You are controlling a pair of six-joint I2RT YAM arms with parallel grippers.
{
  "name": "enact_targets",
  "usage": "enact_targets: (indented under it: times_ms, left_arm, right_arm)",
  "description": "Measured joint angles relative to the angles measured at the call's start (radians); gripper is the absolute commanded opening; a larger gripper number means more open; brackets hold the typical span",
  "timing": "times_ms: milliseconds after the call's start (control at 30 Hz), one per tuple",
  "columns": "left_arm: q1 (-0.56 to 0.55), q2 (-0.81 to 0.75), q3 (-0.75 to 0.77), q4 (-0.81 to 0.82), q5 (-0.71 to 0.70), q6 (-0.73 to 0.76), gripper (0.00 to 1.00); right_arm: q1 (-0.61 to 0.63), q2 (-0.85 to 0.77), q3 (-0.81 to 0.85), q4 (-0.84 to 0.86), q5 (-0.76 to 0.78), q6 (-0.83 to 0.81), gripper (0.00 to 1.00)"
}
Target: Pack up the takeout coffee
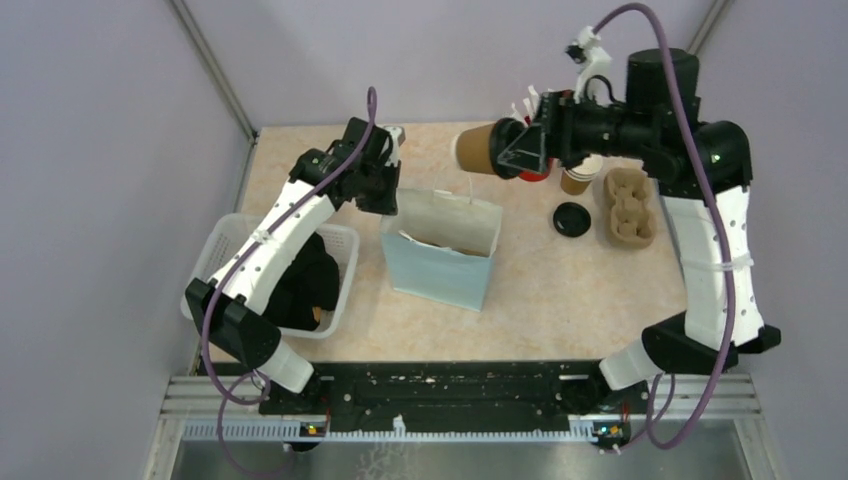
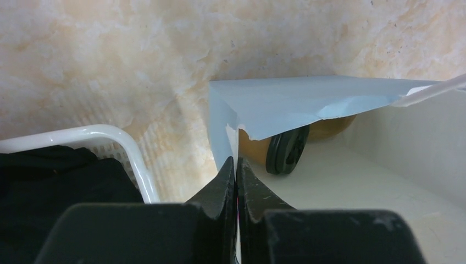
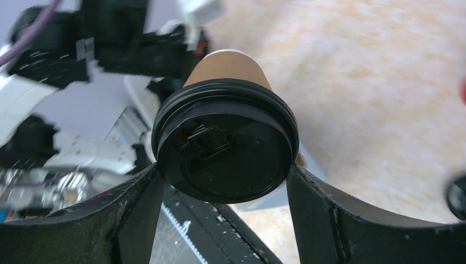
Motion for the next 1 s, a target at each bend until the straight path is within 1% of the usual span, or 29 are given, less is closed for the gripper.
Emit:
enact_targets:
  times_ms: [133, 267, 400, 700, 867, 1000]
  left_arm:
    - [-0.001, -0.005, -0.021, 0.039, 0.017, 0.013, 0.0]
    - [-0.004, -0.037, -0.059, 0.079, 0.031, 0.02, 0.0]
    - [-0.005, -0.092, -0.108, 0.122, 0.041, 0.019, 0.0]
    - [-0.005, -0.207, -0.194, 0.225, 0.068, 0.012, 0.0]
    - [-0.005, -0.285, -0.259, 0.277, 0.084, 0.012, 0.0]
    - [-0.005, -0.315, -0.284, 0.301, 0.105, 0.007, 0.0]
  right_arm:
    - [0.203, 0.062, 0.076, 0.006, 0.013, -0.003, 0.7]
    - [0.379, 0.109, 0.077, -0.007, 0.115, -0.017, 0.7]
    - [0.48, 0.144, 0.077, -0.036, 0.247, -0.032, 0.69]
    - [0.752, 0.22, 0.082, -0.157, 0.617, -0.077, 0.68]
    - [0.85, 0.241, 0.079, -0.201, 0.794, -0.085, 0.67]
    - [0.924, 0.246, 0.055, -0.224, 0.919, -0.076, 0.66]
